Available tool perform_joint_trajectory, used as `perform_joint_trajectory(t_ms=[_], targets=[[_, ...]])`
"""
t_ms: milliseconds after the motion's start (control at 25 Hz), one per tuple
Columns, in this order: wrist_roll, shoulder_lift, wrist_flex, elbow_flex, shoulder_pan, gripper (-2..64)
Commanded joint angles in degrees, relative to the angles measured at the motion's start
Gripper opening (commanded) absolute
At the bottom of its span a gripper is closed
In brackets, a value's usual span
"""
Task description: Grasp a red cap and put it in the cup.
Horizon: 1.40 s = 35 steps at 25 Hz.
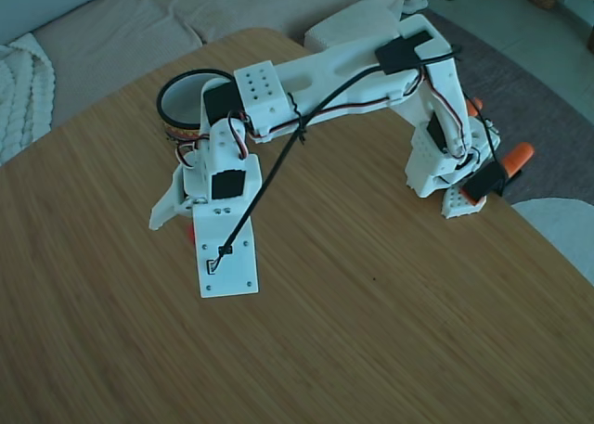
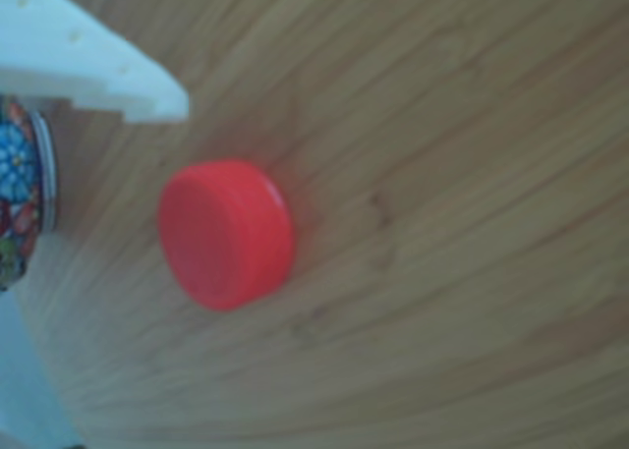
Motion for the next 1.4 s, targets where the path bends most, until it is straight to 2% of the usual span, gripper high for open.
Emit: perform_joint_trajectory(t_ms=[0, 440, 640, 920, 1360], targets=[[-0.3, 1.1, 0.2, -2.5, 0.7, 51.3], [-0.5, 1.1, 0.3, 1.8, 2.5, 51.3], [-0.6, 1.1, 5.0, 1.0, 2.1, 51.3], [-0.6, 1.1, 5.4, 1.7, 1.8, 51.3], [-0.3, 1.1, 5.4, -0.2, -5.4, 51.3]])
